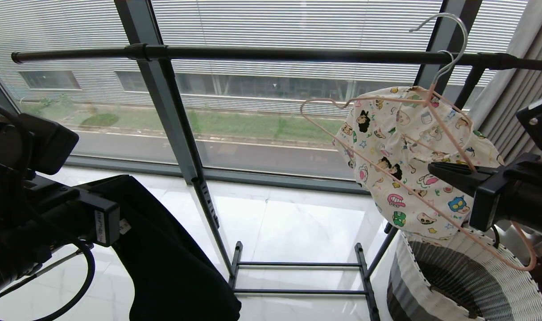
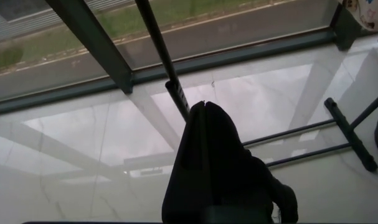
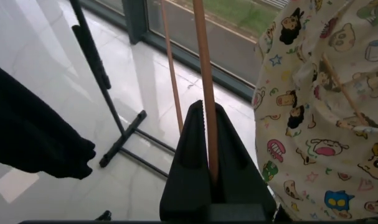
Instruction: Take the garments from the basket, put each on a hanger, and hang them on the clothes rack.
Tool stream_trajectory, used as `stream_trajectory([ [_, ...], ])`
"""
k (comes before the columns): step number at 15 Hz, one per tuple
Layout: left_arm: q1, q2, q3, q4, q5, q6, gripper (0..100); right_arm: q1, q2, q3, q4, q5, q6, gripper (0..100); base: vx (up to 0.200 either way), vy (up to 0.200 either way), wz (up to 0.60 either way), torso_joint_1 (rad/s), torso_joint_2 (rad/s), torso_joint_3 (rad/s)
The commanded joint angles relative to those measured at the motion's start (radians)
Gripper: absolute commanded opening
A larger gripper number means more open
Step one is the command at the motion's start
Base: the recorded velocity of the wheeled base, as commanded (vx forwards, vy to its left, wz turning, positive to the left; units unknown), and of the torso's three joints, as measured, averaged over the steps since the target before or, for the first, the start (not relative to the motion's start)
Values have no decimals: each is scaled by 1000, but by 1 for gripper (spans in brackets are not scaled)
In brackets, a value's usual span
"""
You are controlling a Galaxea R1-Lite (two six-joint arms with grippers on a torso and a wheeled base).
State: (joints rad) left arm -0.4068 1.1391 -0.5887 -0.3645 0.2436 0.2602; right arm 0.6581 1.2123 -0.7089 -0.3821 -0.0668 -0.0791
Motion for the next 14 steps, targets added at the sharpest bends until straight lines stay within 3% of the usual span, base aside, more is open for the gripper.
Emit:
stream_trajectory([
  [1,0,7,-3,-1,0,1,0,86,-25,40,-1,-1,-16,0,-200,0,0,12,2,2],
  [5,-3,30,-25,-1,0,-3,0,252,-19,82,-3,-2,-48,0,-200,0,0,4,1,1],
  [8,0,103,-105,-1,5,-18,0,405,3,129,-8,-36,-48,0,0,0,0,0,0,0],
  [10,-1,162,-183,-1,5,-75,0,485,47,123,-32,-38,-48,0,0,0,0,0,0,0],
  [14,-7,188,-240,-1,2,-104,0,500,150,98,-150,-54,-48,0,0,0,0,0,0,0],
])
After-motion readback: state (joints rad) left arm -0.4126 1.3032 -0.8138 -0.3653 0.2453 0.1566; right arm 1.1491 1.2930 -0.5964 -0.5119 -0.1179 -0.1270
